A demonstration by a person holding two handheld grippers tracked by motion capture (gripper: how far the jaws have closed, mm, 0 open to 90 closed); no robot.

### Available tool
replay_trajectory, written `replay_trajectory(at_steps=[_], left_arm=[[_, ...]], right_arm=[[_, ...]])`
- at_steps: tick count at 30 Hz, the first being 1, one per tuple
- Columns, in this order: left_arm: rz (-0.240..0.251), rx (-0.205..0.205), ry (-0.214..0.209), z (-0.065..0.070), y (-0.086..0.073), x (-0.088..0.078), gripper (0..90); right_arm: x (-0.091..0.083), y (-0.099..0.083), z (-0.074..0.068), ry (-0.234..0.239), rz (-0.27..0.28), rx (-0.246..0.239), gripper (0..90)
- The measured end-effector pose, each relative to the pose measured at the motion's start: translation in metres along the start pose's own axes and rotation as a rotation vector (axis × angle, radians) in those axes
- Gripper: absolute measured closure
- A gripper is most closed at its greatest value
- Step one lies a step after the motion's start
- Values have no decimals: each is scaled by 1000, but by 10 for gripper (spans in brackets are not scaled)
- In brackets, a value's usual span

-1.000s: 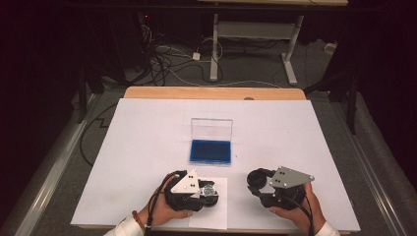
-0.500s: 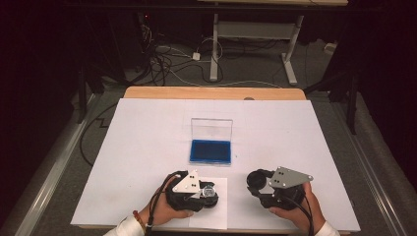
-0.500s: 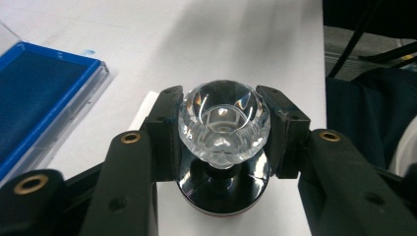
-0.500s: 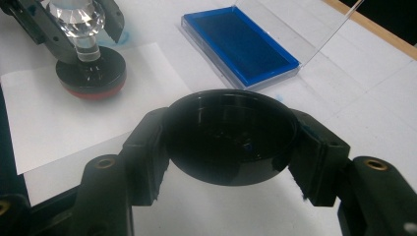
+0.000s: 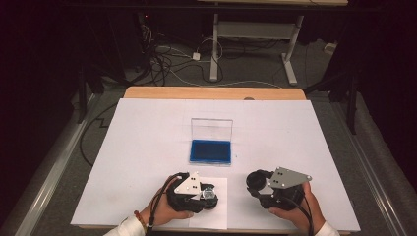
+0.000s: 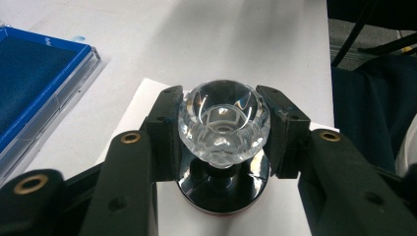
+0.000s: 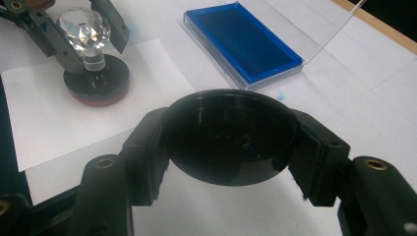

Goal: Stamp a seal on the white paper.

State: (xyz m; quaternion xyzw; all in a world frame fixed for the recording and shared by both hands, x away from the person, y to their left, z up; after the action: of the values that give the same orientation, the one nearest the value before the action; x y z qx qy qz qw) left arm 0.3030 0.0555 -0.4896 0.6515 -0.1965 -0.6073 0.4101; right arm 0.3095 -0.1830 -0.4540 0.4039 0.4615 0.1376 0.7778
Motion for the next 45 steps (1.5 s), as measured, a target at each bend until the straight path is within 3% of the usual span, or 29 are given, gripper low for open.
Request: replay_trajectory(at_steps=[8,15,45], left_arm=[[-7,18,-7,0,-3,0,543],[-30,28,12,2,-2,1,543],[-29,29,7,1,-3,2,543]], right_arm=[[0,0,0,1,-1,-2,386],[0,0,0,1,-1,-2,386],[0,0,1,-1,2,3,386]])
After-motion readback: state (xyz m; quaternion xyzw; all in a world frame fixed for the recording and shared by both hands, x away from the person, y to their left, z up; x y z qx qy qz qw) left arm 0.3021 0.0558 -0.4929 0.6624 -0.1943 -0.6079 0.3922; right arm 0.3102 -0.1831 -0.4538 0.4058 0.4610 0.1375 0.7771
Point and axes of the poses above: each handheld gripper's, and its own axes: x roughly forward along the jaws, y roughly out of its top, z roughly to its right, the point moved 5 cm from there along x, roughly forward along the jaws, and after that the axes turned 5 degrees about -x, right-handed, at the moved point
